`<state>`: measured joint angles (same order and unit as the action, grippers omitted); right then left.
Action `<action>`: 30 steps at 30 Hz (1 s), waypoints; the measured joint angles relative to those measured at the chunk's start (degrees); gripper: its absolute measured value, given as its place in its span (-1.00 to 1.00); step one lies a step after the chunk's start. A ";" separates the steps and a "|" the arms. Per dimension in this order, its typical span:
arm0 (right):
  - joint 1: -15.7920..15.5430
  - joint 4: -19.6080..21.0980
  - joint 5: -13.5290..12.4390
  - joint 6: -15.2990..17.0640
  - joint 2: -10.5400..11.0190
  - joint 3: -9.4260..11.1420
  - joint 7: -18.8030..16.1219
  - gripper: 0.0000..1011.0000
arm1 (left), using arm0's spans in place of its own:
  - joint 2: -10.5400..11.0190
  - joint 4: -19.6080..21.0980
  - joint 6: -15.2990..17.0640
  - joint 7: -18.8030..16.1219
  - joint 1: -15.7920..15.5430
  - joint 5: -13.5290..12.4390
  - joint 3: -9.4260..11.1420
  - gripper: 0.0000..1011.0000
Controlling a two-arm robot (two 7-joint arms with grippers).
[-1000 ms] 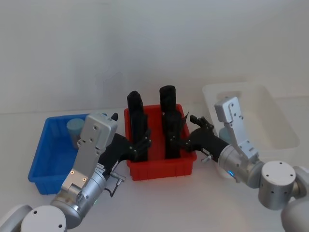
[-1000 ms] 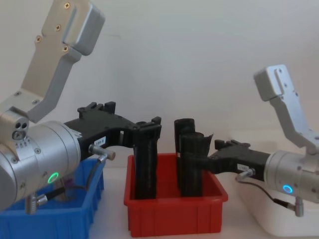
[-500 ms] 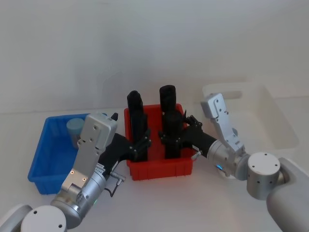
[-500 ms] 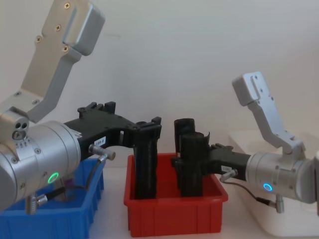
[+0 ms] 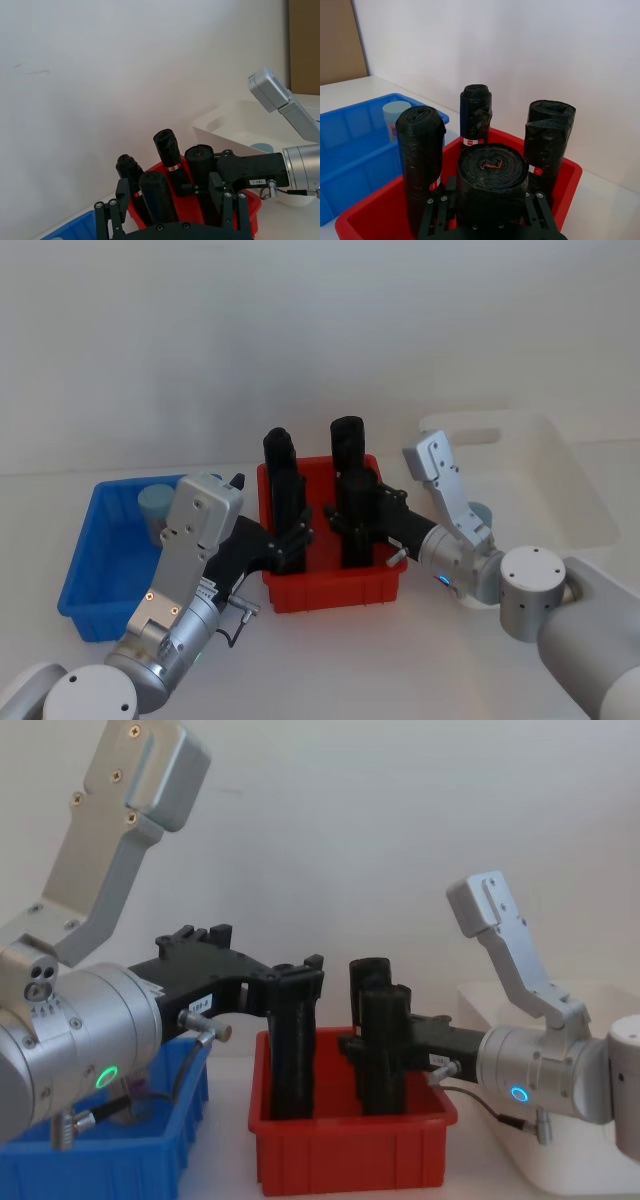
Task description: Pick the cotton swabs from the blue box and place them into the white box.
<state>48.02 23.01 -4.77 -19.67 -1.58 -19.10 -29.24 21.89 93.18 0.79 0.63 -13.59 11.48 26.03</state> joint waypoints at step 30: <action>-10.60 26.43 -4.79 5.63 4.12 2.32 0.71 -0.07 | 0.00 0.00 0.00 0.00 0.00 0.00 0.00 0.99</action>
<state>37.43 49.44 -9.56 -14.03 2.54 -16.78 -28.53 21.89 93.18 0.79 0.63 -13.59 11.48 26.03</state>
